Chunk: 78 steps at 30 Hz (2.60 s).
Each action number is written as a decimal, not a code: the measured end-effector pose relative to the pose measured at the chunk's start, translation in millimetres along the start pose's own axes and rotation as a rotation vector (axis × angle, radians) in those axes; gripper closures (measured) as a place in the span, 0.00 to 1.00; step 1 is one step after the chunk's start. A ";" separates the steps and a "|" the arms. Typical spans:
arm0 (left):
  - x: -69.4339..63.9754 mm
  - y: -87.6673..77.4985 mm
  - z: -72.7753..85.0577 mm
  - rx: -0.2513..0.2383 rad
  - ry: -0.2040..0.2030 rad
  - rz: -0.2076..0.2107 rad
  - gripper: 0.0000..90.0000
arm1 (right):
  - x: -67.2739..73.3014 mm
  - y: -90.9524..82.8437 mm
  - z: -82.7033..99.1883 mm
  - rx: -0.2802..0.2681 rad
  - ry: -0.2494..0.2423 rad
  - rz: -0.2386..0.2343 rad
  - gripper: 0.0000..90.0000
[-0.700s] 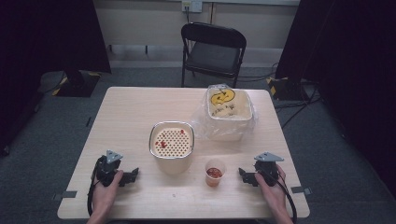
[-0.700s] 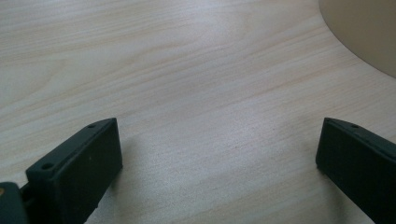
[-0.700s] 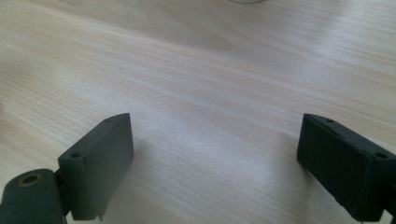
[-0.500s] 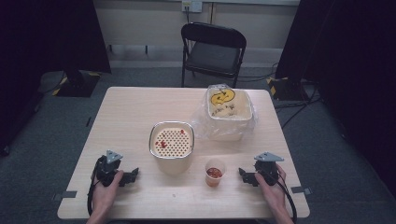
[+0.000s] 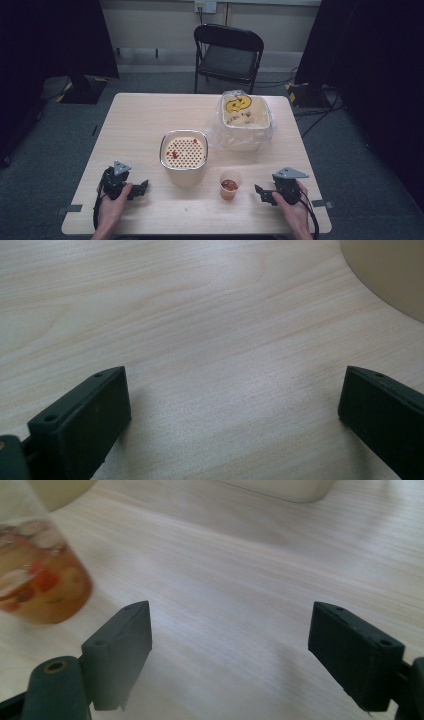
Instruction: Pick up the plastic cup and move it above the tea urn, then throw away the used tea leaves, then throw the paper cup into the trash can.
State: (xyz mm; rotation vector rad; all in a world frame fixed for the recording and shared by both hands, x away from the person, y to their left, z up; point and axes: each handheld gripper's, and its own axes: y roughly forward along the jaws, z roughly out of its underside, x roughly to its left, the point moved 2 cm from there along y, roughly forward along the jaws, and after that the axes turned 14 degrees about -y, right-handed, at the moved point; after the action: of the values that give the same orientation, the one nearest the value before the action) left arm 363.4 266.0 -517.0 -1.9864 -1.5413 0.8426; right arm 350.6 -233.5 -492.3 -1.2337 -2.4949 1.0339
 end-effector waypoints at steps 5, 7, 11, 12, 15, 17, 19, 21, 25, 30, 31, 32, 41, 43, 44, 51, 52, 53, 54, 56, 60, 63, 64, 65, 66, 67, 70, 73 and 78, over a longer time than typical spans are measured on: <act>0.0 -0.1 0.0 0.001 0.000 -0.001 0.00 | 13.5 -4.2 -5.9 -0.014 -0.033 -0.038 0.23; 0.1 0.0 0.0 0.001 0.000 0.001 0.00 | 19.8 -5.1 -7.9 -0.014 -0.044 -0.057 0.24; 0.0 0.0 0.0 0.000 0.000 0.000 0.00 | 34.4 -8.2 -11.6 -0.018 -0.076 -0.105 0.28; 0.0 0.0 0.0 0.000 0.000 0.000 0.00 | 37.4 -8.8 -12.4 -0.021 -0.086 -0.111 0.28; 0.0 0.0 0.0 0.000 0.000 0.000 0.00 | 47.5 -9.7 -15.4 -0.032 -0.107 -0.145 0.29; 0.0 -0.1 0.0 0.001 0.000 -0.001 0.00 | 53.3 -8.7 -18.5 -0.039 -0.120 -0.164 0.29; 0.1 0.0 0.0 0.001 0.000 0.001 0.00 | 57.9 -6.7 -22.4 -0.052 -0.131 -0.189 0.30; 0.1 0.0 0.0 0.001 0.000 0.001 0.00 | 61.6 -5.2 -27.2 -0.068 -0.136 -0.202 0.30; 0.0 0.0 0.0 0.000 0.000 0.000 0.00 | 66.1 0.0 -37.5 -0.092 -0.152 -0.231 0.29; 0.0 0.0 0.0 0.001 0.000 0.001 0.00 | 69.1 11.1 -47.7 -0.107 -0.164 -0.245 0.27; 0.1 0.0 0.0 0.001 0.000 0.001 0.00 | 68.8 13.4 -49.7 -0.111 -0.164 -0.245 0.27; 0.0 0.0 0.0 0.000 0.000 0.001 0.00 | 68.5 16.1 -51.5 -0.115 -0.165 -0.253 0.26; 0.1 -0.1 0.0 0.001 0.002 0.000 0.00 | 74.0 39.1 -56.2 -0.126 -0.204 -0.290 0.35; 0.2 -0.2 0.0 0.001 0.002 0.000 0.00 | 73.6 41.2 -55.6 -0.135 -0.197 -0.297 0.37; 0.2 -0.2 0.0 0.002 0.003 0.001 0.00 | 73.2 41.4 -55.6 -0.136 -0.198 -0.295 0.39; 0.2 -0.2 0.0 0.002 0.003 0.001 0.00 | 70.5 41.4 -57.4 -0.142 -0.204 -0.291 0.43; 0.2 -0.2 0.0 0.002 0.003 0.000 0.00 | 70.0 40.7 -57.8 -0.146 -0.200 -0.292 0.43; 0.1 -0.1 0.0 0.001 0.001 0.001 0.00 | 69.5 39.9 -58.5 -0.152 -0.203 -0.289 0.43; 0.2 -0.2 0.0 0.002 0.003 0.001 0.00 | 69.1 38.7 -59.3 -0.152 -0.202 -0.286 0.43; 0.2 -0.1 0.0 0.002 0.002 0.001 0.00 | 67.9 36.5 -61.1 -0.157 -0.196 -0.278 0.43; 0.2 -0.1 0.0 0.002 0.002 0.001 0.00 | 64.0 31.4 -63.8 -0.162 -0.187 -0.267 0.43; 0.1 -0.2 0.0 0.002 0.002 0.001 0.00 | 61.7 27.9 -66.2 -0.164 -0.187 -0.262 0.43; 0.1 -0.1 0.0 0.000 0.001 0.001 0.00 | 60.8 26.7 -67.5 -0.164 -0.189 -0.258 0.43; 0.1 -0.1 0.0 0.001 0.001 0.001 0.00 | 59.8 25.5 -69.1 -0.164 -0.190 -0.256 0.43; 0.2 -0.1 0.0 0.001 0.002 0.001 0.00 | 58.6 24.5 -71.0 -0.166 -0.193 -0.253 0.43; 0.2 -0.1 0.0 0.002 0.003 0.002 0.00 | 57.1 23.4 -73.7 -0.167 -0.195 -0.243 0.44; 0.1 0.0 0.0 0.001 0.001 0.001 0.00 | 53.1 21.3 -80.3 -0.177 -0.190 -0.231 0.44; 0.2 -0.1 0.0 0.002 0.003 0.001 0.00 | 49.9 17.9 -88.6 -0.196 -0.194 -0.217 0.44; 0.2 -0.1 0.0 0.002 0.003 0.001 0.00 | 48.2 11.2 -103.9 -0.202 -0.198 -0.202 0.44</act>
State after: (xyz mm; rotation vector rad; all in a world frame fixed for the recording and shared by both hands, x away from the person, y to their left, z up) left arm 363.4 266.3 -516.9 -1.9869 -1.5376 0.8410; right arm 371.6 -139.6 -429.1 -0.9382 -2.8657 0.9128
